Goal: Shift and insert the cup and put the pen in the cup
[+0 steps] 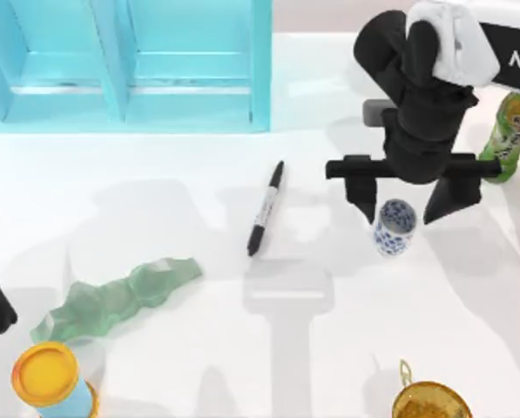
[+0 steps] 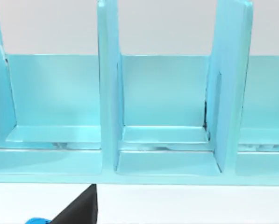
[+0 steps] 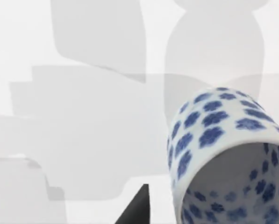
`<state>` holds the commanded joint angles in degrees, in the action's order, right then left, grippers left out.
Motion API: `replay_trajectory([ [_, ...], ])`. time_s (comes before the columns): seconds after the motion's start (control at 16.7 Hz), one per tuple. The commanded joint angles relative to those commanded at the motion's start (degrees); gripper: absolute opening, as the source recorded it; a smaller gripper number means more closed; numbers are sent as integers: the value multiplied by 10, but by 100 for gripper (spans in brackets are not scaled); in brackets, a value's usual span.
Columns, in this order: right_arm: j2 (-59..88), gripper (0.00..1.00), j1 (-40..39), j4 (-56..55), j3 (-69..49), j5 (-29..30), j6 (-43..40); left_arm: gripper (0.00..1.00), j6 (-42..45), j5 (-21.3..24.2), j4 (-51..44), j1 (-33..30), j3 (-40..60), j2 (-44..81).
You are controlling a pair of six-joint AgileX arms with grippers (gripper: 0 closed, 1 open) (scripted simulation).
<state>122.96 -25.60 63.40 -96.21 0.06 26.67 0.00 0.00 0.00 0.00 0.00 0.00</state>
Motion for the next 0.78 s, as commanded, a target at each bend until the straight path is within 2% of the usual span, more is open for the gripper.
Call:
replay_trajectory([
  [0.06,0,98,0,0,0,0,0,100,0,0,0,0,0,0],
  [0.12,0,100,0,0,0,0,0,100,0,0,0,0,0,0],
  [0.78,7,100,1,21,-22,0,0,100,0,0,0,0,0,0],
])
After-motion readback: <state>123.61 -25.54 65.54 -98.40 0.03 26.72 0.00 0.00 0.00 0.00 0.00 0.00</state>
